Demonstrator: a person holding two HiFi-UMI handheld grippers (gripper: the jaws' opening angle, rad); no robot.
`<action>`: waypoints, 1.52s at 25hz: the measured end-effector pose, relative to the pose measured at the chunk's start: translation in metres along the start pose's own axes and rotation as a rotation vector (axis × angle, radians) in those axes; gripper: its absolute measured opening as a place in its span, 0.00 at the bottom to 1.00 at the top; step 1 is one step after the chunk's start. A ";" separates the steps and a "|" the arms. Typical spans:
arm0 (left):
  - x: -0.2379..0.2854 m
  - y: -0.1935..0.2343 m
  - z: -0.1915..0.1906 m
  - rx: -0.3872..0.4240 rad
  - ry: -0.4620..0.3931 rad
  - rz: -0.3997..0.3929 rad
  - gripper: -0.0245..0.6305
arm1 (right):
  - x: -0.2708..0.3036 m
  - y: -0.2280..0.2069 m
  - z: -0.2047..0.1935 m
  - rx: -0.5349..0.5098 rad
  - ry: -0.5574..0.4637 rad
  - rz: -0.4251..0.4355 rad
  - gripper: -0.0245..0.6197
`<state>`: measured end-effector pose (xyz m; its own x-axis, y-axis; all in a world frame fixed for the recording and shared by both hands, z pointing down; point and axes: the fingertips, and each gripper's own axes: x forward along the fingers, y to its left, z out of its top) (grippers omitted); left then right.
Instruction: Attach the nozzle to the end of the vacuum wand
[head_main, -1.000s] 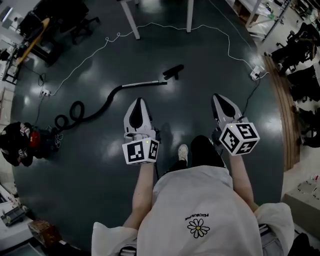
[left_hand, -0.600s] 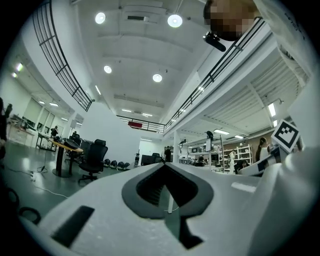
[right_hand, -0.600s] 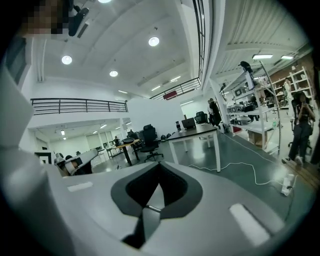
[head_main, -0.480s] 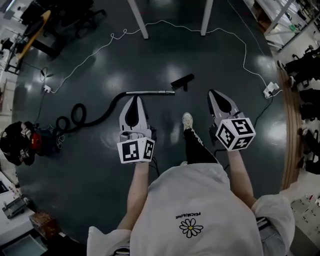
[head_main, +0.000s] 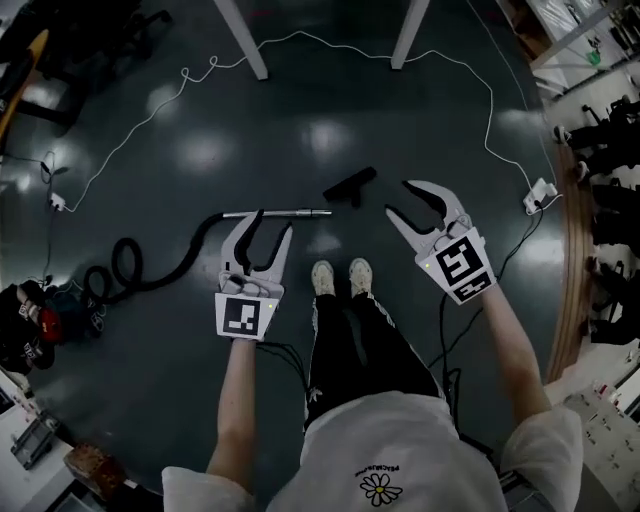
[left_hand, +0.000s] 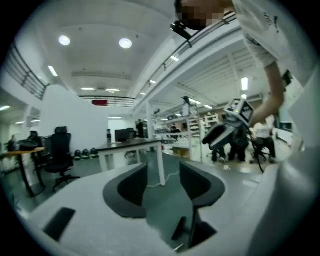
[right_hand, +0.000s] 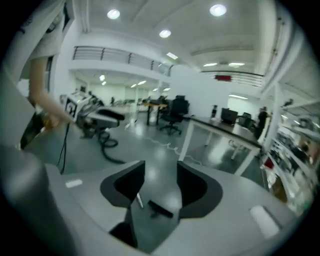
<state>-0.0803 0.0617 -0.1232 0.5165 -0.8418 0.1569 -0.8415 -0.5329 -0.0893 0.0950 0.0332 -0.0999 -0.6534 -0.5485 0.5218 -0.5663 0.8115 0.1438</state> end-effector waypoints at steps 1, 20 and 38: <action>0.020 -0.002 -0.038 0.081 0.044 -0.102 0.40 | 0.030 0.002 -0.035 -0.118 0.087 0.075 0.37; 0.162 -0.033 -0.814 0.810 0.854 -0.898 0.45 | 0.464 0.050 -0.641 -1.649 0.291 0.661 0.42; 0.170 -0.023 -0.761 0.547 0.662 -0.813 0.34 | 0.455 0.099 -0.602 -0.466 0.614 0.477 0.33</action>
<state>-0.0943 -0.0040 0.6539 0.5504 -0.1160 0.8268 -0.0405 -0.9928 -0.1123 0.0441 -0.0146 0.6584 -0.3082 -0.0379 0.9506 0.0440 0.9976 0.0540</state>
